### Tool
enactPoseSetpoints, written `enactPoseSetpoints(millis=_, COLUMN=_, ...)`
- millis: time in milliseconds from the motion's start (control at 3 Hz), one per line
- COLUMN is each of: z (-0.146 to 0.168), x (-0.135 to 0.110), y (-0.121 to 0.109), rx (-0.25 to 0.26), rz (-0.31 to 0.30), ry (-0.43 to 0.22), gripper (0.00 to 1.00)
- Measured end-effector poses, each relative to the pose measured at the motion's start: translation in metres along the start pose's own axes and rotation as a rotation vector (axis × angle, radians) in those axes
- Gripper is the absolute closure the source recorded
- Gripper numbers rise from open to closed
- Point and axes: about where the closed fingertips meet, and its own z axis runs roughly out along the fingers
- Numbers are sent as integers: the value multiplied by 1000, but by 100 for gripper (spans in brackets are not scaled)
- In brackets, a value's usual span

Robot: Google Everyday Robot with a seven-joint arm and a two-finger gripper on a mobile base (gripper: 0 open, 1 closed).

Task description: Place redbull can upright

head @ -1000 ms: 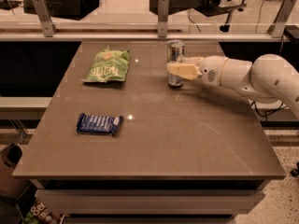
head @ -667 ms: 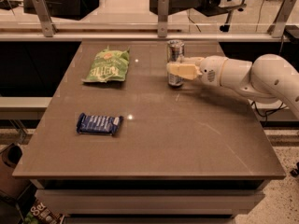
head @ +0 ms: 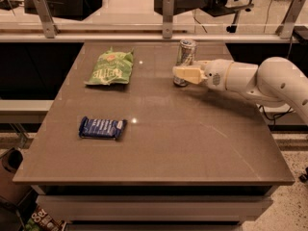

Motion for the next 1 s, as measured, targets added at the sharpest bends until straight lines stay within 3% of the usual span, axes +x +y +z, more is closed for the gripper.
enactPoseSetpoints(millis=667, z=5, x=0, y=4, rx=-9, rz=-1, ry=1, gripper=84)
enactPoseSetpoints(millis=1000, z=7, x=0, y=5, rx=-13, rz=-1, ry=2, gripper=100)
